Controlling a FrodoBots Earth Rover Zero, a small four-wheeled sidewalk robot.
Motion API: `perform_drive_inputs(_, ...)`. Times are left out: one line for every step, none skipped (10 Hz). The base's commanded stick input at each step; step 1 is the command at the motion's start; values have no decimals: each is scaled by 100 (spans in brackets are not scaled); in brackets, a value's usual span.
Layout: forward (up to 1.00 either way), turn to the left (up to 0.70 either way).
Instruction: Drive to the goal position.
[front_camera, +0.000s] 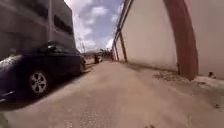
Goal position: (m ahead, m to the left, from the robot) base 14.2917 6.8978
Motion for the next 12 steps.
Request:
perform_drive_inputs(85, 0)
perform_drive_inputs(85, 0)
perform_drive_inputs(85, 0)
perform_drive_inputs(85, 0)
perform_drive_inputs(85, 0)
perform_drive_inputs(85, 0)
perform_drive_inputs(85, 0)
perform_drive_inputs(85, 0)
perform_drive_inputs(85, 0)
perform_drive_inputs(85, 0)
perform_drive_inputs(85, 0)
perform_drive_inputs(85, 0)
